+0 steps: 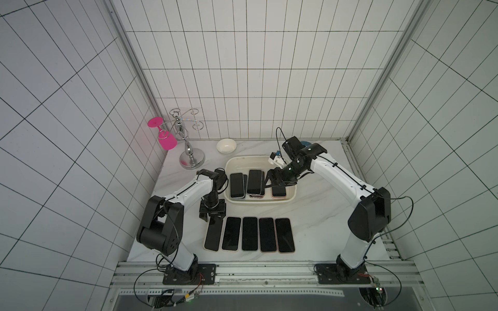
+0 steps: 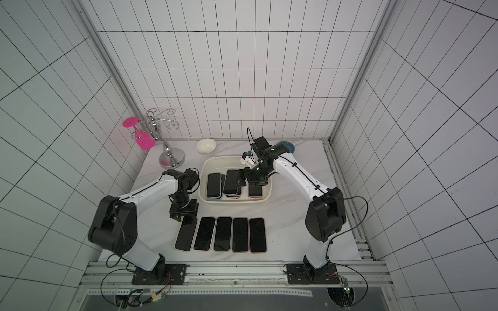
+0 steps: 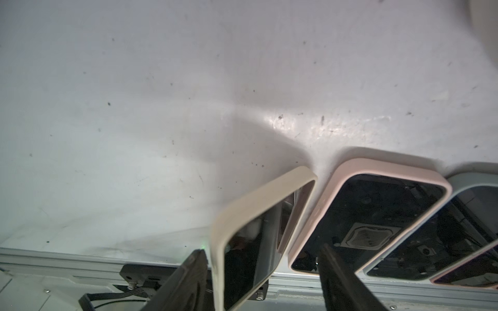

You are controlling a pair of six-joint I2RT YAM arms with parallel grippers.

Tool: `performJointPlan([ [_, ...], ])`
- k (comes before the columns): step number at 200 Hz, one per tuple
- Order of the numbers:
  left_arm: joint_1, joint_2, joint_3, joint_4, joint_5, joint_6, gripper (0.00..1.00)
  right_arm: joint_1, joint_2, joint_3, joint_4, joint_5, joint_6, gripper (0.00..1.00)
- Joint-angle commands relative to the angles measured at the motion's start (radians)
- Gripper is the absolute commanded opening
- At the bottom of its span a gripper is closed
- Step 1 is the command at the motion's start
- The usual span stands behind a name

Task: Take the phone out of the storage box
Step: Place the phone at the center of the board.

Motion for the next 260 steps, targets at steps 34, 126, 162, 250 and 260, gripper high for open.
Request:
performJointPlan([
  [34,0.043,-0.108,-0.059,0.042,-0.093,-0.126,0.79,0.008,-0.006,-0.026,-0.017,-0.003,-0.014,0.92],
  [126,0.416,-0.415,-0.285,0.291,0.006,-0.488,0.00,0.007,-0.011,-0.012,-0.019,-0.010,-0.002,0.92],
  [162,0.424,-0.381,-0.370,0.371,0.057,-0.549,0.00,0.007,-0.015,-0.005,-0.023,-0.012,-0.005,0.92],
  [250,0.422,-0.430,-0.590,0.445,0.192,-0.583,0.00,0.007,-0.010,-0.010,-0.029,-0.002,-0.005,0.92],
  [260,0.421,-0.443,-0.599,0.445,0.200,-0.583,0.00,0.007,-0.008,-0.009,-0.029,-0.002,-0.004,0.92],
])
